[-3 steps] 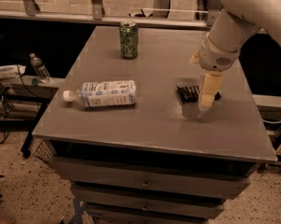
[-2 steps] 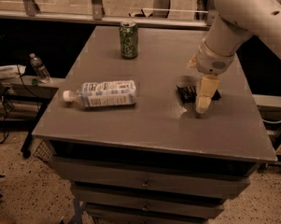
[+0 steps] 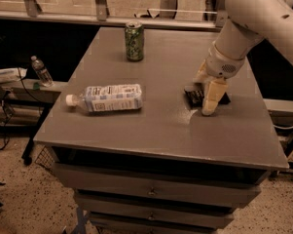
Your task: Pick rxbar chocolate
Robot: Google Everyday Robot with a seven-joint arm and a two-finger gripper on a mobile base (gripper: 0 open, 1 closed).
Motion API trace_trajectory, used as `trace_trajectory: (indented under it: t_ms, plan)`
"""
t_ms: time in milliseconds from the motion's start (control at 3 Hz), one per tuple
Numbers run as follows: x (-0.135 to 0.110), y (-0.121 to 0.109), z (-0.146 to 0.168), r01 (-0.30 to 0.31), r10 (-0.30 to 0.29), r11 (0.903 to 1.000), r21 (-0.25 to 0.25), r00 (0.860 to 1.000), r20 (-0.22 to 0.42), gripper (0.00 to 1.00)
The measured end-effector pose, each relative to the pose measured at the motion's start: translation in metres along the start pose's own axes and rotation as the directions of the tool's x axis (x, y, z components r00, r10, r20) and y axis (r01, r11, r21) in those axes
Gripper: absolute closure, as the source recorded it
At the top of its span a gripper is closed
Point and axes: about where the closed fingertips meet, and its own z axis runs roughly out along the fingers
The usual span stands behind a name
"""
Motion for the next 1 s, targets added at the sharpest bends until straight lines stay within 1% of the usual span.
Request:
trace_trajectory:
  t_ms: [667,1000]
  plan:
    - [-0.0028,-0.0015,-0.0125,0.000,0.000,1.0000,0.001,1.000,0.001,0.88]
    - [-0.0029,-0.0016,-0.0128,0.000,0.000,1.0000,0.001,1.000,0.001,1.00]
